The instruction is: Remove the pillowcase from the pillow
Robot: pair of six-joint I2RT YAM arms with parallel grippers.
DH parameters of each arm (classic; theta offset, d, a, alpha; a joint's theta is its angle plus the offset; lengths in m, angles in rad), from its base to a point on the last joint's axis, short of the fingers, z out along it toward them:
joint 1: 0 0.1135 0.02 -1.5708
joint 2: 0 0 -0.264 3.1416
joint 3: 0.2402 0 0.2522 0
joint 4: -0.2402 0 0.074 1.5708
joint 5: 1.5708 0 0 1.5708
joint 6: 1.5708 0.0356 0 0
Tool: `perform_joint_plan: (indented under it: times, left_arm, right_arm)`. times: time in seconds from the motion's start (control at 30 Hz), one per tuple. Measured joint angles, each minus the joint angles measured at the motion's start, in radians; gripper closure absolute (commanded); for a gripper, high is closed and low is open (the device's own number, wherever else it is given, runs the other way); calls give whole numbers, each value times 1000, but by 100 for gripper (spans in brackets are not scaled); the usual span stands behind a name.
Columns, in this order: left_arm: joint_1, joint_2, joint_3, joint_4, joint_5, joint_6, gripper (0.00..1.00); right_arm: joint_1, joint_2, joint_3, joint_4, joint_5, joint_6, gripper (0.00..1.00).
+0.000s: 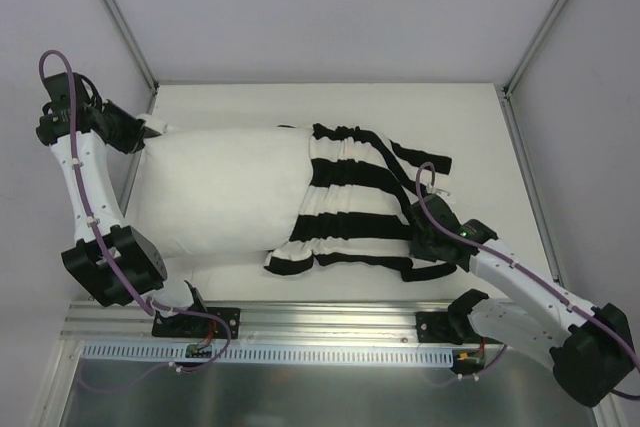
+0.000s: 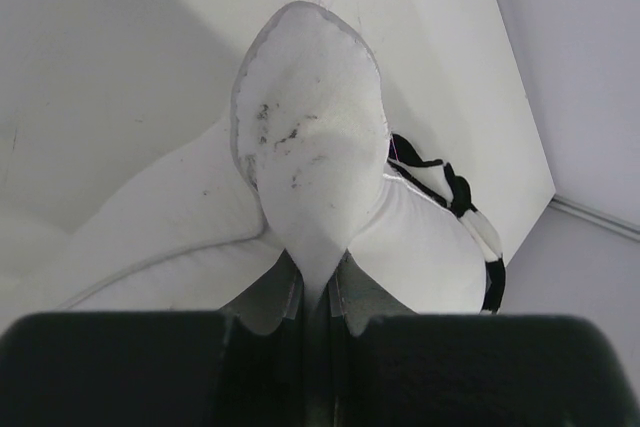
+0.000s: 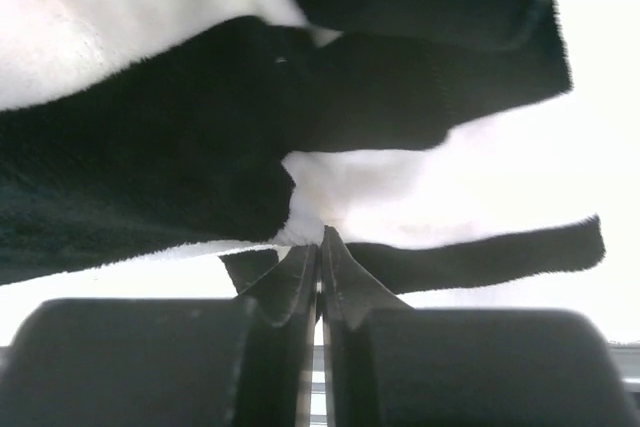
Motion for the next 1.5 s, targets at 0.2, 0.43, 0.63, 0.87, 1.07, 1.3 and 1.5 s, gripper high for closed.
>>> perform_joint_plan:
  times: [0.2,0.43,0.63,0.87,1.07,1.3,1.5]
  left_arm:
    - [10,8,35,-21,8,-13,100]
    - [31,24,60,-25,23,-31,100]
    - [47,28,80,-32,43,-45,100]
    - [74,28,100,-48,105,-49,100]
    - [80,63,100,-49,112,-48,100]
    - [75,145,53,-39,82,-8,34]
    - [-85,100,61,20,-63,72,1]
  right_arm:
    - [-113,-79,-3,-58,12,13,99]
    - [-358,-208,174,-200,52,-39,99]
    - [-698,-207,583,-294,58,-151,99]
    - [-848,-224,746,-333,105,-225,99]
    - [-902,-221,340,-312,65,-216,99]
    - [-921,-219,257,-325,11,-206,99]
    - [-930,-238,293,-282,3,-207,99]
